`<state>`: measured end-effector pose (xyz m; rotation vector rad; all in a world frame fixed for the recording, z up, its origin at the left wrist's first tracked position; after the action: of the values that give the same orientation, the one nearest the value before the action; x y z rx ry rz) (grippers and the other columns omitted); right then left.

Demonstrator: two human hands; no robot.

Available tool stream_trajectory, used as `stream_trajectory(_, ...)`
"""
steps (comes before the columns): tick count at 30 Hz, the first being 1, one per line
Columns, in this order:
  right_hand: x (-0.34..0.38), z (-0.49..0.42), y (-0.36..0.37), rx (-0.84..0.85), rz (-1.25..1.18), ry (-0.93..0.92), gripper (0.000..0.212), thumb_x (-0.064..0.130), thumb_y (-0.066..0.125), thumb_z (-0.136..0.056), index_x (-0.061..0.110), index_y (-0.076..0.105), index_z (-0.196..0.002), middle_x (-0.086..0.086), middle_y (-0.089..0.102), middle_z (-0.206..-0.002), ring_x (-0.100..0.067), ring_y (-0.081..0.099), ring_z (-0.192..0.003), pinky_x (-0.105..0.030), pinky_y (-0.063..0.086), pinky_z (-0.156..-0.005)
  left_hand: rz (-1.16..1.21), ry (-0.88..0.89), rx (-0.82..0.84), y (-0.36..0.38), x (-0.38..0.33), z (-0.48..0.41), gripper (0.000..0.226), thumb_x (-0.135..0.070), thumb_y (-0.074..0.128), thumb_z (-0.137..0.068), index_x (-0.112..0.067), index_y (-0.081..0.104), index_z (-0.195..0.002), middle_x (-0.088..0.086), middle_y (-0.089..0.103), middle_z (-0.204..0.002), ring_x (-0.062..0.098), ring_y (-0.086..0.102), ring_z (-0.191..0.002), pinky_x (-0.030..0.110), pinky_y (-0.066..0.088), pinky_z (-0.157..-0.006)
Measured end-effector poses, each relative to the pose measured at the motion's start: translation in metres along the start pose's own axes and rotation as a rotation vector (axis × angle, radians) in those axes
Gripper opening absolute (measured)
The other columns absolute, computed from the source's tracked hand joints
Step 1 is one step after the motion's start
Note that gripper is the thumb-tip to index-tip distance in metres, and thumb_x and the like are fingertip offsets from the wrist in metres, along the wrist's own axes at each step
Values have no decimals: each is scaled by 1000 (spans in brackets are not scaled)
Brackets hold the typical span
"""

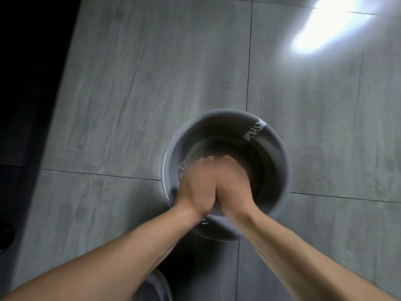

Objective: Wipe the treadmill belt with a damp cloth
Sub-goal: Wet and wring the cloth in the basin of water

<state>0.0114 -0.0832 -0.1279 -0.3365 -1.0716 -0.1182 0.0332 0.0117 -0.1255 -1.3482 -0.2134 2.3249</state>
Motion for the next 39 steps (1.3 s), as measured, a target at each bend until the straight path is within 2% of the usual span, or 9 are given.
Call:
stream_trajectory(9, 10, -3, 0, 5, -32, -58, 27, 15, 46, -92, 13, 45, -66, 5, 44, -57, -9, 37, -58, -31, 34, -55, 2, 102, -46, -3, -11, 1, 35, -42, 29, -93, -23, 46, -68, -7, 56, -68, 9, 50, -65, 32, 29, -66)
stream_trajectory(14, 20, 3, -11, -5, -31, -129, 16, 18, 51, -103, 12, 56, -88, 8, 56, -71, -2, 51, -65, -18, 41, -61, 117, 41, 18, -8, -16, -2, 32, -49, 42, -98, -22, 55, -85, -4, 65, -83, 16, 61, -83, 39, 50, -80)
stream_trajectory(18, 35, 5, -24, -100, -26, -111, 9, 19, 58, -99, 12, 59, -105, 10, 63, -87, 5, 58, -76, -11, 44, -70, 172, -10, 55, -16, -24, 3, 10, -36, 59, -102, -29, 53, -100, -6, 63, -97, 10, 60, -90, 18, 47, -77)
stream_trajectory(20, 36, 6, -30, -87, 78, -74, 15, 23, 60, -97, 21, 59, -112, 14, 64, -92, 3, 62, -84, -17, 51, -73, 143, -77, 75, -22, -23, 6, 23, -34, 64, -99, -25, 54, -117, -5, 64, -111, 10, 62, -100, 12, 47, -80)
stream_trajectory(23, 30, 12, -37, 21, 214, -12, 30, 24, 63, -94, 37, 56, -120, 14, 62, -108, -8, 64, -101, -42, 59, -81, 140, -212, 55, -33, -12, 7, 25, -34, 73, -93, -18, 68, -112, -2, 74, -104, 18, 71, -101, 32, 57, -89)
stream_trajectory(26, 30, 20, -42, 20, 280, 45, 55, 14, 69, -89, 31, 48, -136, 11, 57, -124, -8, 56, -115, -35, 48, -102, 146, -259, 8, -39, -10, 15, 25, -40, 78, -81, -21, 72, -97, -1, 78, -94, 21, 74, -94, 44, 60, -90)
stream_trajectory(30, 37, 32, -45, -36, 125, 227, 32, 11, 74, -85, 26, 62, -111, 2, 71, -102, -18, 69, -97, -48, 55, -94, 288, -402, 43, -36, -13, 33, 19, -37, 78, -83, -29, 66, -96, -1, 74, -103, 25, 72, -102, 51, 61, -90)
stream_trajectory(35, 71, 53, -50, -2, -22, 240, 22, 14, 71, -89, 22, 60, -105, -9, 72, -101, -29, 71, -98, -55, 58, -86, 384, -377, -6, -47, -33, 56, 51, -49, 77, -66, -29, 66, -112, -1, 74, -110, 23, 71, -105, 50, 59, -94)
stream_trajectory(39, 112, 74, -47, -11, 136, 102, 23, 14, 72, -87, 22, 58, -103, 0, 70, -91, -10, 68, -86, -37, 58, -84, 454, -369, -24, -74, -58, 87, 44, -43, 77, -75, -28, 66, -114, 0, 74, -111, 22, 71, -106, 48, 58, -96)
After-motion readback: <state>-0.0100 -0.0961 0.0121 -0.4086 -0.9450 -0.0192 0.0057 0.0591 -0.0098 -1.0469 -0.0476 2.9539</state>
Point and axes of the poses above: each hand's wrist, its own z-axis away from the middle knuckle, its own y-axis out of the palm, x = y × z, the point moved 3 cm from there along -z, towards the middle knuckle
